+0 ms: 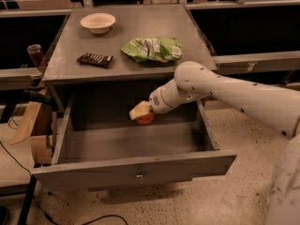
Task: Place apple into top drawer
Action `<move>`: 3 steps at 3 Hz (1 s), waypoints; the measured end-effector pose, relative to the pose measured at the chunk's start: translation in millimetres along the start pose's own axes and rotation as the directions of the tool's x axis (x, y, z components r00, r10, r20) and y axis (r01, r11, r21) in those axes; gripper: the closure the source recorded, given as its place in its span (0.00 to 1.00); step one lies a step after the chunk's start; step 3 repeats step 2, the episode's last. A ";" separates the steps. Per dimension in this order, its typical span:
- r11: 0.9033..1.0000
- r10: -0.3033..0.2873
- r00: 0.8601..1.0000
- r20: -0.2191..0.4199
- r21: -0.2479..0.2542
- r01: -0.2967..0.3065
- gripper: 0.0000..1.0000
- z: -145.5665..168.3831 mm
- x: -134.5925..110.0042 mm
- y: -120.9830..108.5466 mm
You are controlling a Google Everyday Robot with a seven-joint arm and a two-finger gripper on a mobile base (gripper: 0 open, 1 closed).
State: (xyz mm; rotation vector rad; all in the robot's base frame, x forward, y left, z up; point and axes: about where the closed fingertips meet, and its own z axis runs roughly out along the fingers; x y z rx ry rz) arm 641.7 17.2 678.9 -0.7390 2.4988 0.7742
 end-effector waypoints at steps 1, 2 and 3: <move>1.000 -0.002 1.000 0.018 0.009 0.001 0.00 0.2 -3.6 -1.0; 1.000 -0.002 1.000 0.018 0.009 0.001 0.00 0.2 -3.6 -1.0; 1.000 -0.002 1.000 0.018 0.009 0.001 0.00 0.2 -3.6 -1.0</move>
Offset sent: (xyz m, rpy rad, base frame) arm 0.0034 0.0007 0.0014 0.0032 -0.0171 -0.0109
